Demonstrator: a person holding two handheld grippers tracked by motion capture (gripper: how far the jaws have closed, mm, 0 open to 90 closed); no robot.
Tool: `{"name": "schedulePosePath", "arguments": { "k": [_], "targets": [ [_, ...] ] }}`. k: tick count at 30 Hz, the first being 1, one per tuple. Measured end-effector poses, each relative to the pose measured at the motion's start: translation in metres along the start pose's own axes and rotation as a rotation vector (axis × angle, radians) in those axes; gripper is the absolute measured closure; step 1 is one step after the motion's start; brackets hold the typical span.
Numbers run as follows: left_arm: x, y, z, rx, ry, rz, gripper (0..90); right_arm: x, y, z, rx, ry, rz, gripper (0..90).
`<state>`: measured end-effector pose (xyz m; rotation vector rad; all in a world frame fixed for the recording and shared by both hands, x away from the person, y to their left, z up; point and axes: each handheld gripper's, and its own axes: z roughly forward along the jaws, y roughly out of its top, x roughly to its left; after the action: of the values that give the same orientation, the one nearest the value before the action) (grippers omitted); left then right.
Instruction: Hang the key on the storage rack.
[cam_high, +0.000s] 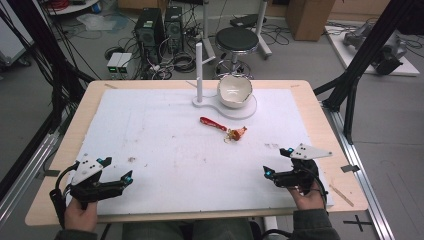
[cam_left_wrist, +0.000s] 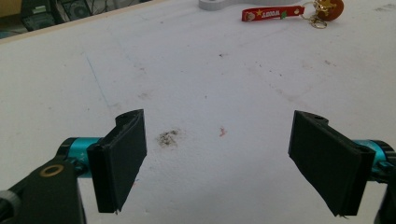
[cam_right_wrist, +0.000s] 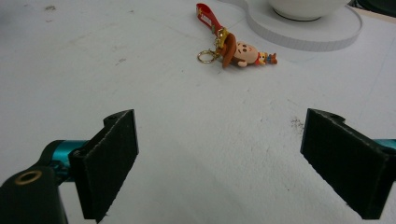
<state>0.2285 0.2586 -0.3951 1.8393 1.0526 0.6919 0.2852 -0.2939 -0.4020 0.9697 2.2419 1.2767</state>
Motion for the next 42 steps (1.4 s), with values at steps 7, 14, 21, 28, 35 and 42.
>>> {"name": "schedulePosePath", "arguments": {
  "k": [7, 14, 21, 28, 35, 42],
  "targets": [
    [0.0053, -0.0015, 0.0015, 0.007, 0.004, -0.013, 19.7, -0.0034, -0.0013, 0.0050, 0.014, 0.004, 0.004, 10.2],
    [0.0053, -0.0019, 0.0001, 0.006, 0.000, -0.012, 19.8, -0.0014, -0.0004, 0.0028, 0.004, 0.000, 0.001, 10.2],
    [0.0056, -0.0022, 0.0010, 0.005, 0.000, -0.019, 19.7, -0.0012, -0.0005, 0.0034, 0.004, 0.002, 0.002, 10.2],
    [0.0047, -0.0023, 0.0019, 0.002, -0.006, -0.017, 19.8, -0.0005, 0.0005, 0.0030, 0.000, 0.002, 0.003, 10.2],
    [0.0052, -0.0028, 0.0013, 0.003, -0.007, -0.017, 19.7, 0.0007, 0.0009, 0.0053, 0.008, 0.009, -0.004, 10.2],
    [0.0055, -0.0026, -0.0005, -0.002, -0.008, -0.028, 19.7, 0.0024, 0.0005, 0.0043, 0.011, 0.015, -0.006, 10.2]
  ]
}}
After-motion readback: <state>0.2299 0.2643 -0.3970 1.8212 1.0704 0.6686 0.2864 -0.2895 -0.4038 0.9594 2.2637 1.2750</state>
